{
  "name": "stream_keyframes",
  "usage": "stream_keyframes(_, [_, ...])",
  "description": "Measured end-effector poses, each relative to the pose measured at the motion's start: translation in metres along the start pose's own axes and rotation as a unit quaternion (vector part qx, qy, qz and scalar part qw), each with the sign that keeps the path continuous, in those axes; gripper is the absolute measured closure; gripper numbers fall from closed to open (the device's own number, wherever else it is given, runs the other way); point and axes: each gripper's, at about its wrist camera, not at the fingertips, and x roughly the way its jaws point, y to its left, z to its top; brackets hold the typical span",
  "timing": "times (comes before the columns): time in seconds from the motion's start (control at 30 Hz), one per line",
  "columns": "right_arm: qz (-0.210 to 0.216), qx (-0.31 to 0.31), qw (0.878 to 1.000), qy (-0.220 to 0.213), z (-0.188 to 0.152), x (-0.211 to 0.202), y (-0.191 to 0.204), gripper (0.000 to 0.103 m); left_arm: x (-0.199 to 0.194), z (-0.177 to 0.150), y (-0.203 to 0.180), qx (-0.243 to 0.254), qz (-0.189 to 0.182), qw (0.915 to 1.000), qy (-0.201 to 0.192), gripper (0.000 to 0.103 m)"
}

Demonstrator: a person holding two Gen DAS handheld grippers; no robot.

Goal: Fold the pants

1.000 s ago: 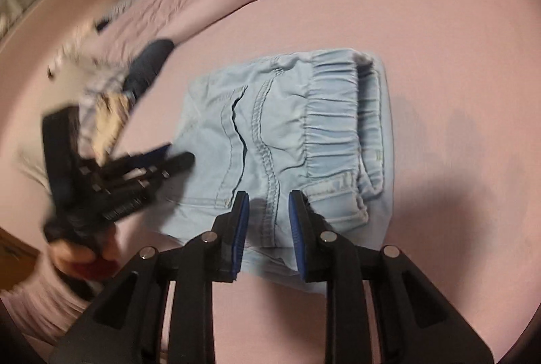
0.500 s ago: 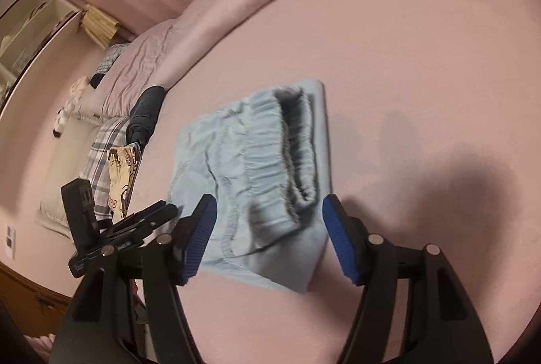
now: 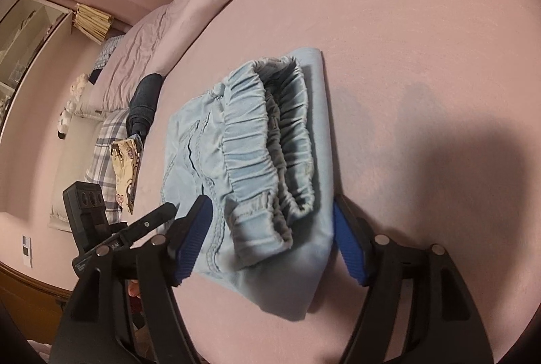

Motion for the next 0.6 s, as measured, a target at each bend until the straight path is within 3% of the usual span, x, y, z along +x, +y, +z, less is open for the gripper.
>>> stream_keyframes(0.2, [-0.003,-0.016,1.000,0.008,0.005,0.008,0.004,0.031,-0.001,-0.001,0.010,-0.019,-0.041,0.9990,-0.003,0.036])
stream_keyframes(0.4, [0.000,-0.030,1.000,0.009,0.009,0.015,0.006,0.030,0.002,0.004,0.010,-0.023,-0.050,0.9985,-0.002,0.036])
stream_keyframes(0.5, [-0.005,-0.044,0.999,0.004,0.008,0.019,0.011,0.033,0.003,0.004,0.009,-0.023,-0.041,0.9989,-0.002,0.046])
stream_keyframes(0.6, [-0.016,-0.058,0.998,0.000,0.005,0.021,0.015,0.041,0.003,0.005,0.012,-0.024,-0.034,0.9991,-0.001,0.055])
